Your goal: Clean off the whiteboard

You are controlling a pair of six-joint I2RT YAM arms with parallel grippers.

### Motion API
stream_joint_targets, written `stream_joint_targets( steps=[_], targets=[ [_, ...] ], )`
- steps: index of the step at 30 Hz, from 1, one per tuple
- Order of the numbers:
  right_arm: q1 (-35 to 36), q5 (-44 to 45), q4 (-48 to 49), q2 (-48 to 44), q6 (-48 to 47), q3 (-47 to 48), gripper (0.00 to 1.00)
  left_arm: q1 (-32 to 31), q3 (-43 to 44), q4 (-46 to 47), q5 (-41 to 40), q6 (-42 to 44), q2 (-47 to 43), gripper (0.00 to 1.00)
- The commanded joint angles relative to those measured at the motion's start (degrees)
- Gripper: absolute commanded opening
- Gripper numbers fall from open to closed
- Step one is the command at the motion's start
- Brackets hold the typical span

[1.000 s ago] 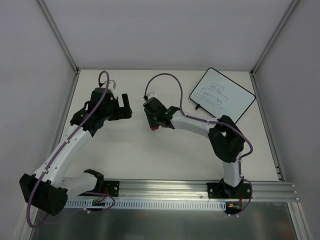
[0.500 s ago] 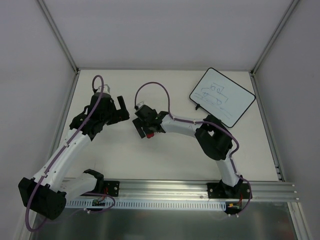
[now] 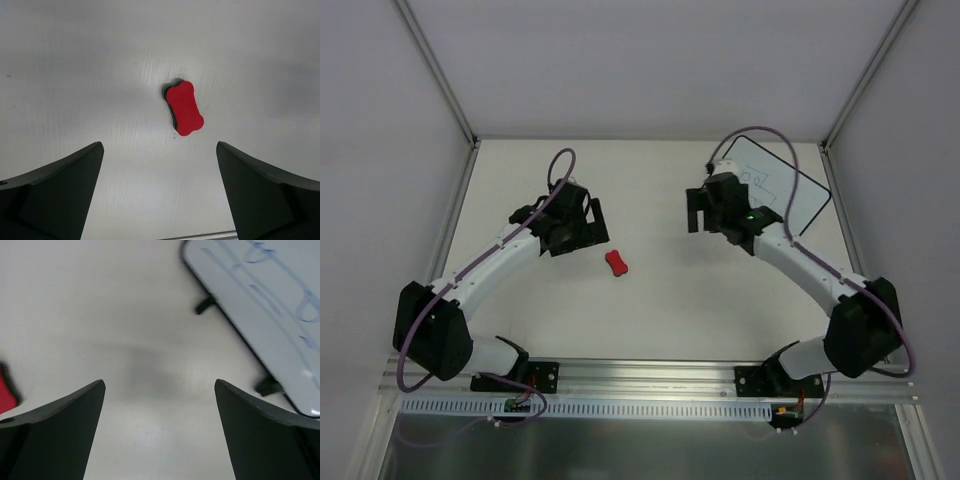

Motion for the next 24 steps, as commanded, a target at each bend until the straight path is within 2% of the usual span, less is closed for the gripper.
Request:
stream_joint_targets(
  steps=[1, 2, 4, 5, 6, 7, 10, 12, 15, 24],
  targets=[
    [-9.30, -3.12, -0.42, -7.87, -1.37, -5.91, 0.96, -1.34, 3.71, -0.22, 1.33, -3.20, 2.26, 0.99],
    [-15.43, -7.31, 0.37, -9.54, -2.42, -7.23, 0.96, -1.34, 4.15, -0.31, 1.25, -3.11, 3.05, 0.99],
    [-22.39, -12.52, 2.47, -13.77, -3.75, -9.43, 0.94, -1.34, 4.42, -0.22, 0.55, -2.50, 3.49, 0.99],
    [-26.00, -18.80, 3.53, -14.73, -3.92, -11.36, 0.93, -1.34, 4.68, -0.22, 0.37, -2.15, 3.67, 0.99],
    [-33.69, -23.30, 5.19, -15.44, -4.10, -12.25, 0.90, -1.34, 4.94, -0.22, 0.28, -1.45, 3.76, 0.99],
    [-37.08, -25.44, 5.47, -15.97, -4.02, -12.61, 0.90, -1.34, 5.12, -0.31, 0.19, -1.18, 3.76, 0.99],
    [-48.16, -33.35, 8.35, -14.05, -4.72, -13.05, 0.87, -1.34, 5.30, -0.22, 0.45, -0.39, 4.02, 0.99],
    [-55.17, -42.04, 12.13, -11.94, -4.02, -13.66, 0.85, -1.34, 5.38, -0.22, 1.07, 0.05, 4.02, 0.99],
    [-62.13, -52.42, 17.07, -6.32, -2.52, -10.87, 0.84, -1.34, 5.47, -0.22, 1.95, 0.67, 3.76, 0.99],
    [-67.42, -61.14, 16.11, 3.62, -10.51, 0.13, 0.87, -1.34, 4.68, -0.22, 3.09, 2.69, 1.56, 0.99]
  ],
)
